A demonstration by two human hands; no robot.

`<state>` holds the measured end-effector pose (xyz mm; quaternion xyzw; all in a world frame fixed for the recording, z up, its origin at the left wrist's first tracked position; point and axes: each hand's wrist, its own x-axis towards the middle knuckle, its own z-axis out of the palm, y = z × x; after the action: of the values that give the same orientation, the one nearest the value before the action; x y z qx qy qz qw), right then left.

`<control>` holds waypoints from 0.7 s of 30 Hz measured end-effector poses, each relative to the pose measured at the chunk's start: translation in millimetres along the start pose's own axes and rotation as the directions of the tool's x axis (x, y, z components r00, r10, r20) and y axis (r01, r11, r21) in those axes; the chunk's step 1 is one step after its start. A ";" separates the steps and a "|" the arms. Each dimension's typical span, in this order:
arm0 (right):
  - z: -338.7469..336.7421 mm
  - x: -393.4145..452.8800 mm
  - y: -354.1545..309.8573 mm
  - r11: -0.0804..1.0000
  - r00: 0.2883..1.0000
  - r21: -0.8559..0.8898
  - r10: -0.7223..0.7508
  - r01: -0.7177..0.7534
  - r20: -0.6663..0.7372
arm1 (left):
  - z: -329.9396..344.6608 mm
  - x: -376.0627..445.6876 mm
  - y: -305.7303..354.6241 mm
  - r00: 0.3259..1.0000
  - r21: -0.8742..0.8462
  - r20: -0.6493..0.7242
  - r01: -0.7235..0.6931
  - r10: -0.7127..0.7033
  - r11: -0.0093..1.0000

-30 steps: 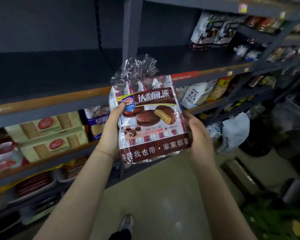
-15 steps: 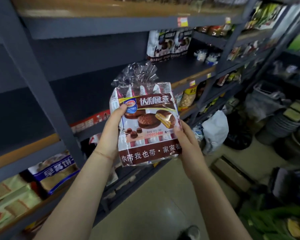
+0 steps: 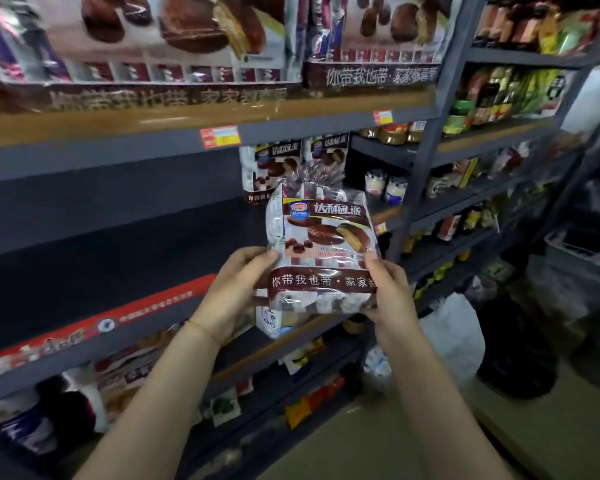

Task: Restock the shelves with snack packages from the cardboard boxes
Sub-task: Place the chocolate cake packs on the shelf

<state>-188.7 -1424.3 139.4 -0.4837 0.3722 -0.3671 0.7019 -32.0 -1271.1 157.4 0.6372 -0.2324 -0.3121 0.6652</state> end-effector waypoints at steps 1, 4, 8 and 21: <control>-7.6 19.5 -6.2 0.999 1.000 -0.036 0.019 -0.019 -0.001 | 18.1 7.2 2.2 1.000 -0.006 -0.028 -0.004 0.004 1.000; -21.1 73.0 -26.6 0.986 0.998 -0.156 0.060 -0.054 0.036 | 54.3 36.1 4.2 0.992 0.016 -0.119 -0.038 0.040 0.999; -21.1 133.3 -51.3 0.977 0.986 -0.213 0.031 0.004 0.162 | 77.1 83.0 10.6 0.976 0.010 -0.210 -0.050 0.051 0.999; -3.1 294.6 -84.5 0.875 0.934 -0.364 -0.226 0.319 0.275 | 113.9 230.9 37.5 0.956 0.178 -0.239 -0.130 0.171 0.975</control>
<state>-71.0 -1705.6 169.7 -0.7037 0.2859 -0.3213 0.5656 53.0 -1515.7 183.3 0.7037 -0.2180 -0.1568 0.6577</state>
